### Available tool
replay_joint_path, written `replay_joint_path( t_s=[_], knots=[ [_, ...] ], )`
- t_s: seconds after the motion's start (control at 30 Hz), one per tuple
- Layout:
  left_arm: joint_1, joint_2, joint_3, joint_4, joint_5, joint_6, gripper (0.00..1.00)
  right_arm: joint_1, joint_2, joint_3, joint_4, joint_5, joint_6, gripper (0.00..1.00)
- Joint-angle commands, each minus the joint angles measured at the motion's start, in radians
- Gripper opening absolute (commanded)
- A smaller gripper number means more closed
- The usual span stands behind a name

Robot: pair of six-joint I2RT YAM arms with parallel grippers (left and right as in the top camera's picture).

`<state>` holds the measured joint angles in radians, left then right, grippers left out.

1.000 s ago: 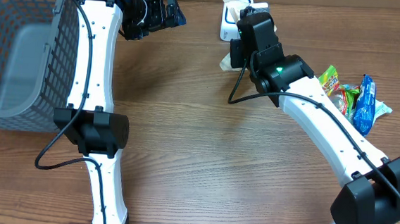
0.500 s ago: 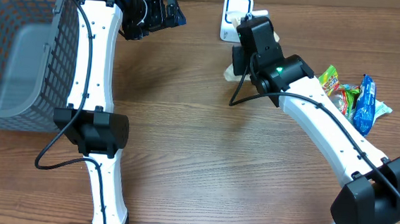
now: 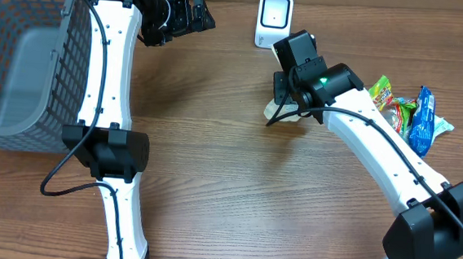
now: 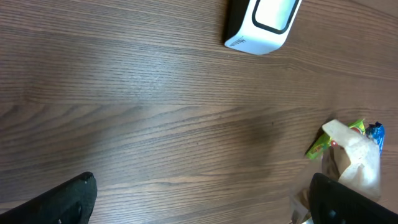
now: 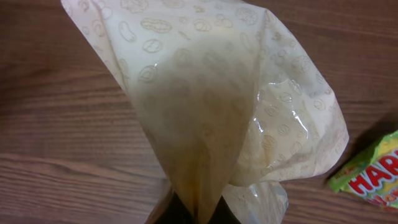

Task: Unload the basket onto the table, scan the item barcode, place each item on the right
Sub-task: 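Hold the Pantree bag in front of the white scanner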

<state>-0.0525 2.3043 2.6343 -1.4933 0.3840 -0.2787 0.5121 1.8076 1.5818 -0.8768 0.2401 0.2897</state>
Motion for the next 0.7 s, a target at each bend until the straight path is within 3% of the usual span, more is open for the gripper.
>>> replay_joint_path(
  t_s=[0.0,0.27,0.67],
  knots=[
    [-0.007,-0.015,0.019,0.002,-0.007,0.002,1.00,0.002,-0.014,0.013,0.056,0.019,-0.014,0.04],
    [-0.007,-0.015,0.019,0.002,-0.007,0.002,1.00,-0.007,0.002,0.001,0.462,0.156,-0.206,0.04],
    [-0.007,-0.015,0.019,0.002,-0.007,0.002,1.00,-0.057,0.219,0.002,0.874,0.140,-0.273,0.04]
  ],
)
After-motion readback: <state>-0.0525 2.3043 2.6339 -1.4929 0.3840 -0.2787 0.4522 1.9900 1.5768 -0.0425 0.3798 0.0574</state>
